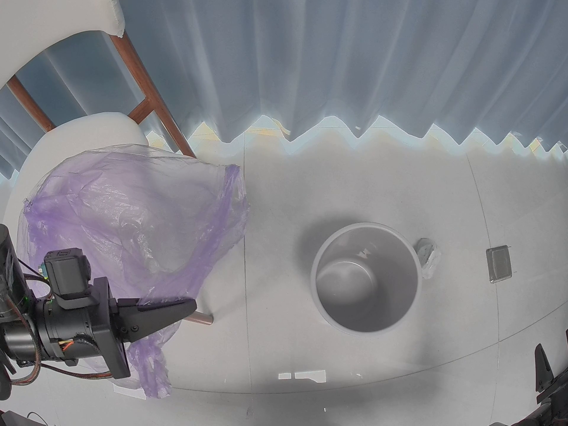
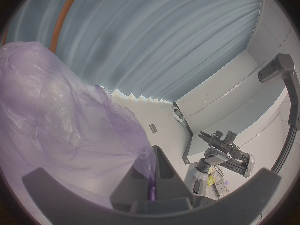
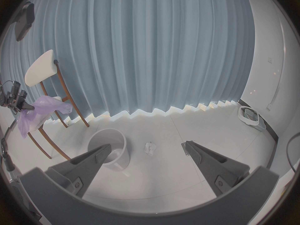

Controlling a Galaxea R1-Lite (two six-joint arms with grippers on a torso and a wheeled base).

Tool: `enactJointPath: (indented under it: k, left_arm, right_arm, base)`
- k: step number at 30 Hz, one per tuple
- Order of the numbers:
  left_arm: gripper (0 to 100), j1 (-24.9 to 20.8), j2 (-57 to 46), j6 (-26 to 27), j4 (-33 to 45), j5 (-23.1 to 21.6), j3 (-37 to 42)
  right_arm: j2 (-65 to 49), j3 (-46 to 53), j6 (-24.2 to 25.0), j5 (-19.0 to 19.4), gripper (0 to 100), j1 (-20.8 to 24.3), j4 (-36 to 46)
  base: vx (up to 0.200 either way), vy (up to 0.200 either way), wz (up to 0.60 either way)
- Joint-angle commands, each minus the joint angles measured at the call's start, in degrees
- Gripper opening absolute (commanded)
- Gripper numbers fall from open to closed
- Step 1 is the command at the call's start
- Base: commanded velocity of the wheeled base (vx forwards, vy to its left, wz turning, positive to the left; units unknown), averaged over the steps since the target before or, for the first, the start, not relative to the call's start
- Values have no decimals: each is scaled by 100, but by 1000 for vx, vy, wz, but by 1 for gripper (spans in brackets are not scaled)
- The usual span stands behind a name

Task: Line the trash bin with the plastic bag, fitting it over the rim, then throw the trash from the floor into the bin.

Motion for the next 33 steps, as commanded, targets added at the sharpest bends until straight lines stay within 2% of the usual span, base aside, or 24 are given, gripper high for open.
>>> enactJointPath:
  k: [1, 7, 12, 16, 33]
  left_arm:
    - [0, -7, 288, -5, -73, -32, -59]
    - [0, -7, 261, -5, -125, -50, -103]
    - [0, 2, 288, -41, -521, -50, -173]
    - [0, -15, 288, -383, -723, -50, -173]
    - [0, -59, 288, -392, -732, -146, -243]
  right_arm:
    - [-94, 5, 2, -2, 100, 0, 0]
    - [-94, 5, 2, -2, 100, 0, 0]
    - [-94, 5, 2, -2, 100, 0, 0]
    - [-94, 5, 2, -2, 100, 0, 0]
    - [-94, 5, 2, -2, 100, 0, 0]
  base:
    - [0, 0, 0]
    - [0, 0, 0]
    - [0, 0, 0]
    - [0, -200, 0]
    - [0, -200, 0]
